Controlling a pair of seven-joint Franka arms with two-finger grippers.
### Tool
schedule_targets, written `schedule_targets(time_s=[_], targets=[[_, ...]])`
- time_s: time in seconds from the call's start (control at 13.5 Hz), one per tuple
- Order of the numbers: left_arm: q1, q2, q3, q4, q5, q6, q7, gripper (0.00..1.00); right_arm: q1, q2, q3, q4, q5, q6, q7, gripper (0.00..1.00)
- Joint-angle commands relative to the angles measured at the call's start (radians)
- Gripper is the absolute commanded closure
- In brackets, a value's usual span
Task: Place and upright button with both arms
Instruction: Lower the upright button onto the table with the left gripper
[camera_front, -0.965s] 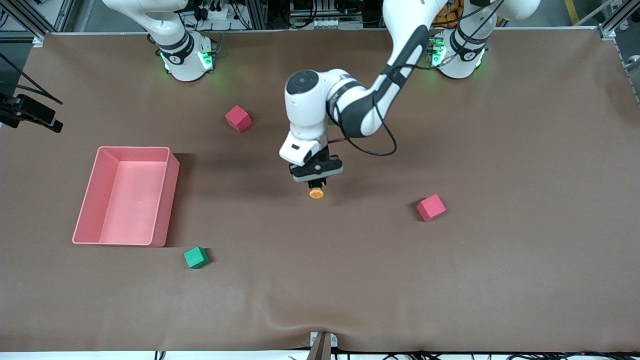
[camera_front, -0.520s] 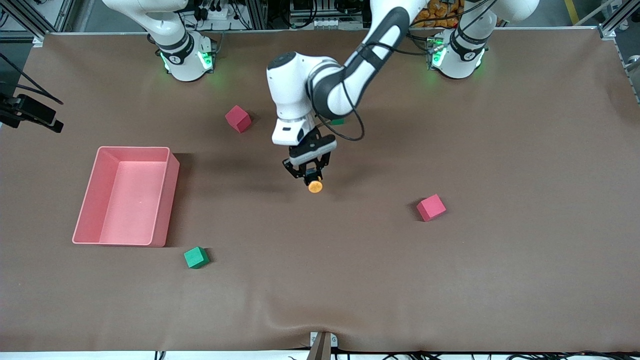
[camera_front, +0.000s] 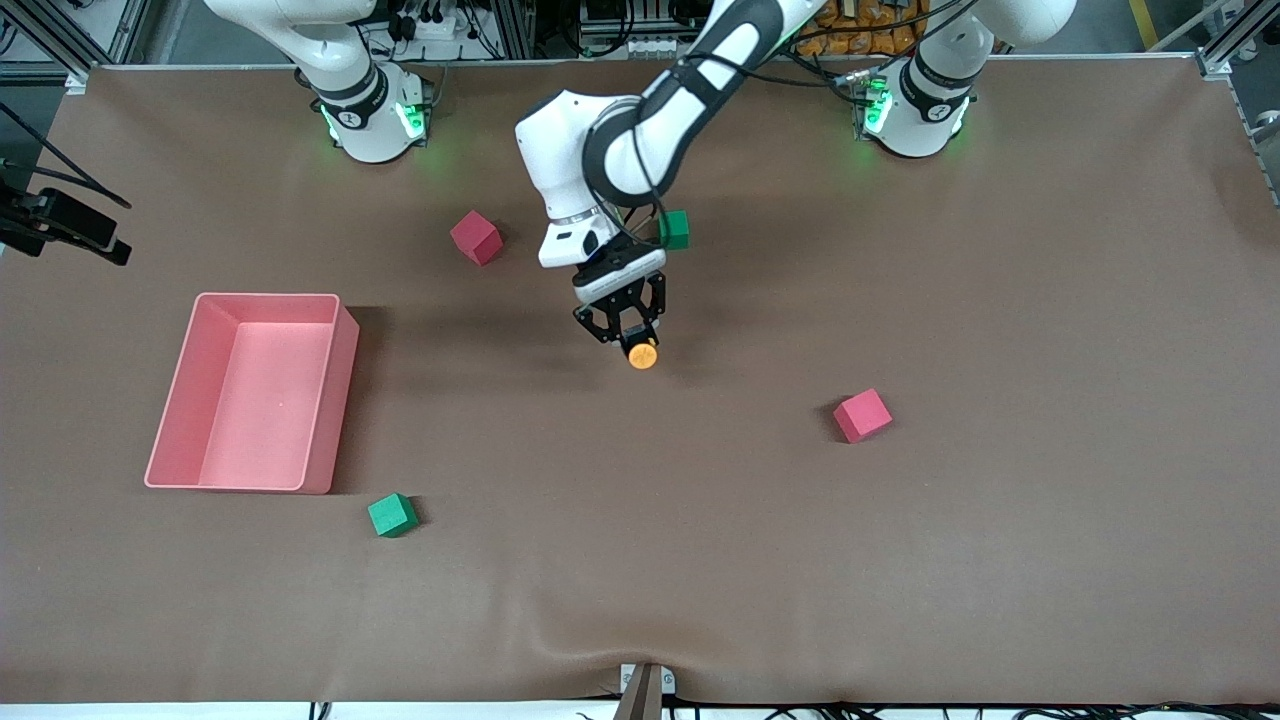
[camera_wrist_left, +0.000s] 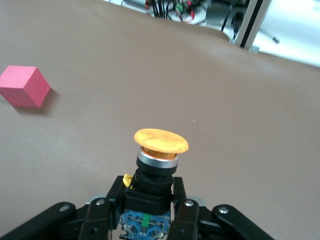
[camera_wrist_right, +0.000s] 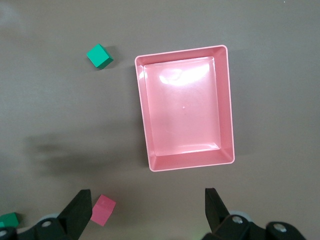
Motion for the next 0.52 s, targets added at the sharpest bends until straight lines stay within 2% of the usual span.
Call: schedule_targets(time_s=[0.0,0.22,0.45], targets=[[-0.047,0.022,0.01,0.004,0.067,-0.118,-0.106,1.0,-0.001,0.002,0.001,0.012,0.001,-0.007,0.014,0.0],[-0.096,0.044,0.008,0.004,0.166,-0.228,-0.169,1.0,0.004,0.002,0.001,0.012,0.001,-0.004,0.014,0.0],[-0.132,0.079,0.011,0.007,0.195,-0.283,-0.181,1.0,0.004,0.002,0.001,0.012,0.001,-0.004,0.014,0.0]])
